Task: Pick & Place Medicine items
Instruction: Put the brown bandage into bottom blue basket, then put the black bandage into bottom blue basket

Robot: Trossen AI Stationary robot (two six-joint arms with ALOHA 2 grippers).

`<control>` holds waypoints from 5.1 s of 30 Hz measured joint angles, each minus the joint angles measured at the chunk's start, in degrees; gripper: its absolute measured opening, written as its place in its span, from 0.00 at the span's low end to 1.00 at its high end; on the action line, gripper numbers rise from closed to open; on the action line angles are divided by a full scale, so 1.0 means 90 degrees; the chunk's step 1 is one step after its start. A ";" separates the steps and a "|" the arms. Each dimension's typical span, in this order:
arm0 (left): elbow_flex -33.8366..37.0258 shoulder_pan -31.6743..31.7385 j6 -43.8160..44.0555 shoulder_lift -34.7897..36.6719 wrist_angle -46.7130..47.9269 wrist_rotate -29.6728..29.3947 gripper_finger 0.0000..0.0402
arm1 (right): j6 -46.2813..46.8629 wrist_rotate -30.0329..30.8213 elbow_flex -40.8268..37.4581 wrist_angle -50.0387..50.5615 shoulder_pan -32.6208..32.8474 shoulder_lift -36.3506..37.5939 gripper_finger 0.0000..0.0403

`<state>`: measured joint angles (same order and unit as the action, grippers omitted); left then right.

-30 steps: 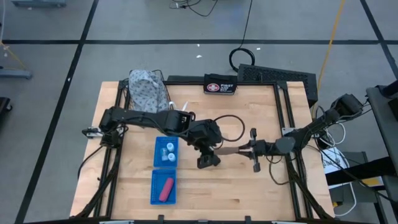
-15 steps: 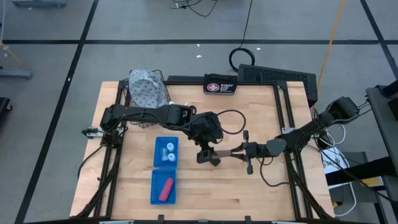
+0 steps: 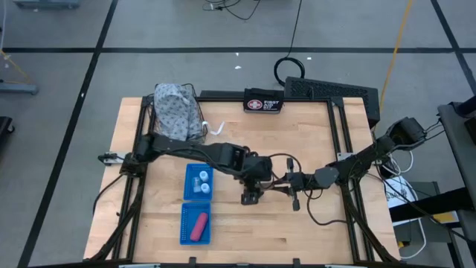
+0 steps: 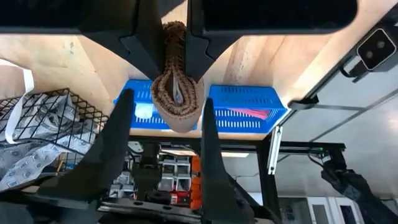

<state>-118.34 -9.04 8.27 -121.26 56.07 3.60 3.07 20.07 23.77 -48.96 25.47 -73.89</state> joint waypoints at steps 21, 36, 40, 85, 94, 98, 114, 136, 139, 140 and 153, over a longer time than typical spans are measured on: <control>0.0000 0.0001 0.0821 0.0060 0.0120 -0.0101 0.11 | 0.0083 -0.0318 -0.0016 -0.0136 0.0005 0.0038 0.24; 0.0000 -0.2455 0.7597 0.0922 0.3473 -0.3761 0.11 | -0.0028 -0.0510 -0.0007 0.0018 0.0106 0.0153 0.32; 0.0141 -0.3277 0.9852 0.0869 0.3661 -0.3675 0.11 | -0.0226 -0.0430 -0.0007 -0.0156 0.0100 0.0158 0.32; 0.6135 -0.4088 1.0880 0.3391 -0.1189 -0.2163 0.11 | -0.0807 -0.0427 -0.0009 -0.1196 0.0041 0.0158 0.26; 0.6139 -0.3871 1.1102 0.2953 -0.1301 -0.1646 0.11 | -0.0872 -0.0422 -0.0009 -0.1194 0.0041 0.0158 0.24; 0.6139 -0.3770 1.1118 0.2760 -0.1531 -0.1511 0.11 | -0.0874 -0.0422 -0.0009 -0.1192 0.0041 0.0158 0.24; 0.6132 -0.3442 1.1147 0.2303 -0.1646 -0.0875 0.32 | -0.0920 -0.0417 -0.0009 -0.1155 0.0041 0.0158 0.23; 0.6139 -0.3275 0.9978 0.3679 -0.1752 -0.2168 0.56 | -0.0383 -0.0523 -0.0009 -0.1052 0.0053 0.0157 0.24; 0.6139 -0.3290 0.8862 0.4170 -0.1911 -0.2888 0.56 | 0.0273 -0.0944 -0.0009 -0.1065 0.0056 0.0157 0.24; 0.6139 -0.3288 0.8469 0.4307 -0.1974 -0.3129 0.56 | 0.0306 -0.1031 -0.0009 -0.1089 0.0056 0.0155 0.24; 0.6137 -0.3007 0.5305 0.4909 -0.2570 -0.5488 0.56 | 0.2451 0.0778 0.0319 0.1365 0.0056 -0.0742 0.38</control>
<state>-63.11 -36.10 56.01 -77.08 32.94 -45.79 25.13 27.08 26.64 -36.67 25.98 -80.57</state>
